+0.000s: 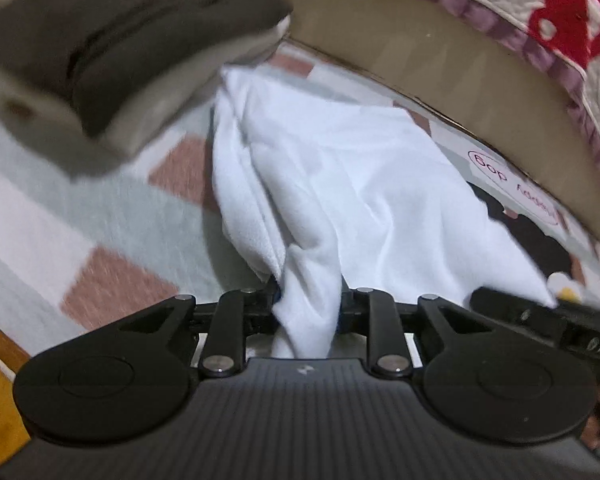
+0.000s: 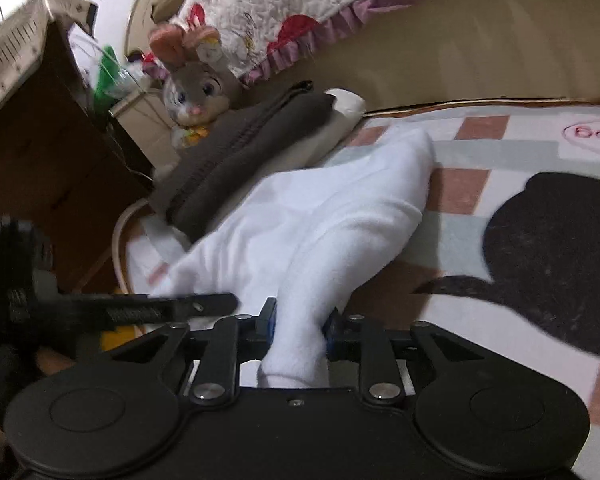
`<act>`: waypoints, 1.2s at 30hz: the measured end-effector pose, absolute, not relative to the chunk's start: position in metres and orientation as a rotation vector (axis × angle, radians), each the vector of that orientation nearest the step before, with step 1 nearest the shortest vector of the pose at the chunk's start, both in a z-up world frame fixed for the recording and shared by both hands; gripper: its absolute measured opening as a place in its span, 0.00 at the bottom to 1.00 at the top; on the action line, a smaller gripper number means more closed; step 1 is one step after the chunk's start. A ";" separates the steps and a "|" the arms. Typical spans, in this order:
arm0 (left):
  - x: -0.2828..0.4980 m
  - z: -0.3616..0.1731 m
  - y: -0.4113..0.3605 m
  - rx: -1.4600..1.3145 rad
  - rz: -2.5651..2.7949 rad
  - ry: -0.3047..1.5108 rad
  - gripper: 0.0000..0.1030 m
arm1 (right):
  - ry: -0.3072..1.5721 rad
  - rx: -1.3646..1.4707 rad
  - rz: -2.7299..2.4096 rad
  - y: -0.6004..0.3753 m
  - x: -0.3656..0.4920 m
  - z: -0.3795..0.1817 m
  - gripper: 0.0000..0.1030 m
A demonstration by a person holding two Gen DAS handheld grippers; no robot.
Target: Fold clothes
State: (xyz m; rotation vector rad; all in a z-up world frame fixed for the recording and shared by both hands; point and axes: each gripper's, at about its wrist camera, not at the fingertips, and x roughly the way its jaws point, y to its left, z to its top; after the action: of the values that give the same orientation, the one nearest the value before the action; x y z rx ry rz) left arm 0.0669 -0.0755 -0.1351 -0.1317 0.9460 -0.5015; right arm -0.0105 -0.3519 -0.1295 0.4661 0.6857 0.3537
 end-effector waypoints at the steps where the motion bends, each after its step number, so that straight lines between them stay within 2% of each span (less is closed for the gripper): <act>1: 0.068 -0.137 -0.076 -0.134 -0.499 0.956 0.24 | 0.702 0.510 0.351 -0.356 -0.010 -0.135 0.30; 5: 0.071 -0.144 -0.075 -0.169 -0.493 0.989 0.27 | 0.730 0.662 0.363 -0.368 -0.009 -0.153 0.47; 8: 0.081 -0.145 -0.074 -0.169 -0.511 0.998 0.30 | 0.732 0.668 0.369 -0.364 0.003 -0.162 0.56; 9: 0.082 -0.147 -0.073 -0.162 -0.518 0.998 0.34 | 0.733 0.669 0.371 -0.363 0.007 -0.164 0.64; 10: 0.084 -0.148 -0.073 -0.155 -0.525 0.997 0.35 | 0.735 0.647 0.370 -0.360 0.015 -0.169 0.65; 11: 0.082 -0.145 -0.077 -0.116 -0.533 0.980 0.33 | 0.737 0.621 0.369 -0.357 0.023 -0.173 0.63; 12: 0.080 -0.143 -0.081 -0.077 -0.541 0.962 0.26 | 0.721 0.606 0.370 -0.356 0.028 -0.174 0.57; 13: 0.077 -0.140 -0.085 -0.038 -0.549 0.944 0.23 | 0.723 0.586 0.368 -0.354 0.032 -0.171 0.35; 15: 0.063 -0.126 -0.096 0.071 -0.553 0.868 0.21 | 0.713 0.539 0.361 -0.350 0.031 -0.161 0.25; 23: 0.022 -0.075 -0.090 0.131 -0.612 0.732 0.21 | 0.628 0.352 0.295 -0.325 -0.027 -0.086 0.22; 30: 0.001 -0.040 -0.050 0.128 -0.643 0.679 0.21 | 0.584 0.203 0.283 -0.282 -0.055 -0.037 0.22; 36: 0.015 0.030 -0.015 0.164 -0.639 0.543 0.21 | 0.434 0.108 0.273 -0.243 -0.054 0.021 0.22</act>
State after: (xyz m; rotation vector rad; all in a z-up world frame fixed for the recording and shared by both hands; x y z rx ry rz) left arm 0.0151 -0.0151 0.0295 0.1643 0.5433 -0.6391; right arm -0.0545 -0.2432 0.0205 0.1081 0.4340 0.2725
